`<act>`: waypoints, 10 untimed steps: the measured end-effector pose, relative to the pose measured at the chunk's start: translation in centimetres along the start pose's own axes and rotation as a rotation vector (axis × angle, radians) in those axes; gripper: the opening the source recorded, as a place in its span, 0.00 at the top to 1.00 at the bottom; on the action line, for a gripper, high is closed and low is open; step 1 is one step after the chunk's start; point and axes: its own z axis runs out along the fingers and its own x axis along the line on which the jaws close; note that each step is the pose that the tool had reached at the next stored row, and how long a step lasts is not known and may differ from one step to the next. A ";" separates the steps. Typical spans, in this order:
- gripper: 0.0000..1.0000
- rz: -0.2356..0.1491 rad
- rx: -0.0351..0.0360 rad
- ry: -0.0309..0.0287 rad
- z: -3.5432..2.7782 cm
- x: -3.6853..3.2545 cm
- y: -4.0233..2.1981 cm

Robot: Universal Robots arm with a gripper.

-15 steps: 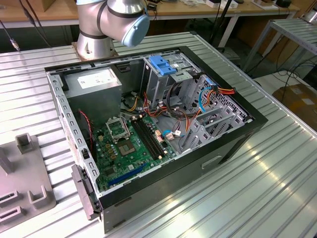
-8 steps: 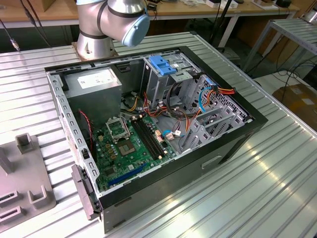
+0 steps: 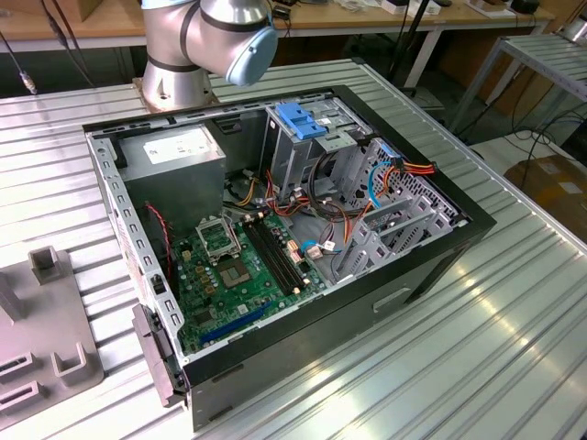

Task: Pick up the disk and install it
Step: 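Pick up the disk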

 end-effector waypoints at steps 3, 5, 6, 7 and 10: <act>0.63 0.000 0.0000 -0.0001 0.00 0.00 -0.39; 0.63 0.000 0.0000 0.0000 -0.01 -0.01 -0.78; 0.63 0.000 -0.0001 0.0000 -0.01 -0.01 -0.93; 0.63 0.000 0.0000 0.0000 -0.01 -0.01 -1.03; 0.63 0.000 0.0000 0.0000 -0.02 -0.02 -1.46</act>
